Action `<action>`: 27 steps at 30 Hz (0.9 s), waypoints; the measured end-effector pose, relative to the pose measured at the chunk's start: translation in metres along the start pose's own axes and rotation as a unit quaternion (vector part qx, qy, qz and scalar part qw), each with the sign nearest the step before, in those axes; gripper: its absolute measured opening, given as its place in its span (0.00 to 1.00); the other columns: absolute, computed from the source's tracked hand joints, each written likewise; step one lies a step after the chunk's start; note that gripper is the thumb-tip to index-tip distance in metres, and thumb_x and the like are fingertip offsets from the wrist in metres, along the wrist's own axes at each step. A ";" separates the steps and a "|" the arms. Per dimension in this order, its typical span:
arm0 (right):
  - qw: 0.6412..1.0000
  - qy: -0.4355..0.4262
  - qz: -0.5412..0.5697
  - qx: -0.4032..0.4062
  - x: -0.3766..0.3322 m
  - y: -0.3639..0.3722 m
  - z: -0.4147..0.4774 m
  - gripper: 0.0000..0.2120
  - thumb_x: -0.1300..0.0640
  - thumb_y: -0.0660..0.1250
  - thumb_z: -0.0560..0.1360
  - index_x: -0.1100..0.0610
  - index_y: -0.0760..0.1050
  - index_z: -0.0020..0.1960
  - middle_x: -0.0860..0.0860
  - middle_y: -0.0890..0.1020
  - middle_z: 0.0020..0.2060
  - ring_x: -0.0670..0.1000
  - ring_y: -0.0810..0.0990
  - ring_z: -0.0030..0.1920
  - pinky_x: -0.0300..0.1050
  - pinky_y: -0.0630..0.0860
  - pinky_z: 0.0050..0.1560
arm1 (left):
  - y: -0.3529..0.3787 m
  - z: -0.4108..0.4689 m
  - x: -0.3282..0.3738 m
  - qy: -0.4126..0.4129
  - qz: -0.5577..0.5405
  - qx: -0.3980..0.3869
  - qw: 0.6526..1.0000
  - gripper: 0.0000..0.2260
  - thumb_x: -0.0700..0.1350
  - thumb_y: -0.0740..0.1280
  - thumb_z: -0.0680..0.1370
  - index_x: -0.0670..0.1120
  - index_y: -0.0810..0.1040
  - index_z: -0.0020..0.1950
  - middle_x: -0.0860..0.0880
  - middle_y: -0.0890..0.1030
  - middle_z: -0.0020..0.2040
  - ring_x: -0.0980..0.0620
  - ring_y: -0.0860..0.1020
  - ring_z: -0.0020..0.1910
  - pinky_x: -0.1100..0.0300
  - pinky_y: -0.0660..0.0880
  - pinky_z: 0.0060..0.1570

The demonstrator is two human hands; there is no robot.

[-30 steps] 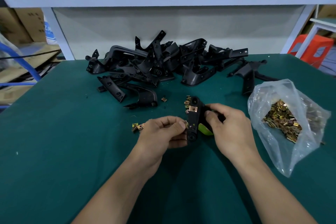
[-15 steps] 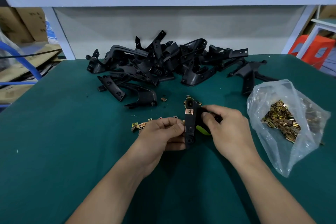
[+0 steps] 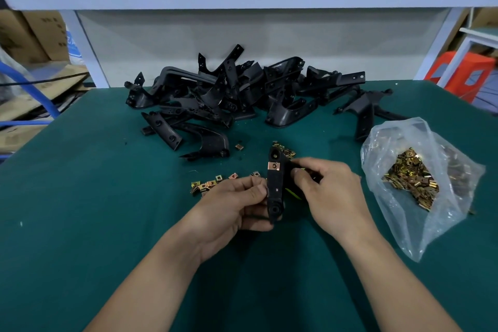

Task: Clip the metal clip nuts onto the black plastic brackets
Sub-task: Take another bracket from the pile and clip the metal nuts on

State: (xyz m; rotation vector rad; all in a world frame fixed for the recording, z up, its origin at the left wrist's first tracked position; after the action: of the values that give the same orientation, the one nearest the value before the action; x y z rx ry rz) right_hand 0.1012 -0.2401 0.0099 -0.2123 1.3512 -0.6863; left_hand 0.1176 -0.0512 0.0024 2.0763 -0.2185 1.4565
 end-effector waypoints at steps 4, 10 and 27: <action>1.000 -0.008 0.003 -0.014 0.000 0.000 0.000 0.09 0.54 0.70 0.79 0.40 0.85 0.47 0.38 0.84 0.36 0.42 0.80 0.40 0.34 0.75 0.40 | -0.003 0.000 -0.001 -0.005 0.009 -0.007 1.000 0.10 0.45 0.68 0.76 0.40 0.79 0.53 0.43 0.85 0.43 0.50 0.84 0.38 0.60 0.81 0.35; 0.999 -0.022 -0.024 -0.025 -0.002 -0.001 0.000 0.11 0.51 0.70 0.78 0.33 0.79 0.48 0.36 0.84 0.39 0.40 0.80 0.43 0.32 0.74 0.42 | -0.005 -0.001 0.001 -0.004 0.052 -0.012 0.999 0.10 0.46 0.69 0.75 0.40 0.80 0.51 0.44 0.85 0.41 0.52 0.83 0.35 0.61 0.81 0.36; 0.998 0.011 -0.064 -0.019 0.002 -0.004 0.001 0.05 0.48 0.68 0.78 0.38 0.81 0.50 0.45 0.84 0.36 0.46 0.81 0.41 0.47 0.79 0.46 | 0.002 0.000 0.001 0.039 0.099 0.096 0.990 0.09 0.37 0.69 0.80 0.42 0.80 0.40 0.44 0.83 0.36 0.50 0.81 0.32 0.60 0.81 0.35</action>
State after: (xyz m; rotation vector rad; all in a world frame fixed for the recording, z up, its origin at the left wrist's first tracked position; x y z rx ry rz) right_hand 0.1006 -0.2445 0.0100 -0.3255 1.3822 -0.7724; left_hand 0.1177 -0.0524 0.0042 2.1951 -0.2700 1.7337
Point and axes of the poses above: each hand's wrist, its own z-axis towards the middle knuckle, its own y-axis out of the palm, x = y × z, the point moved 1 cm from there along z, towards the middle knuckle
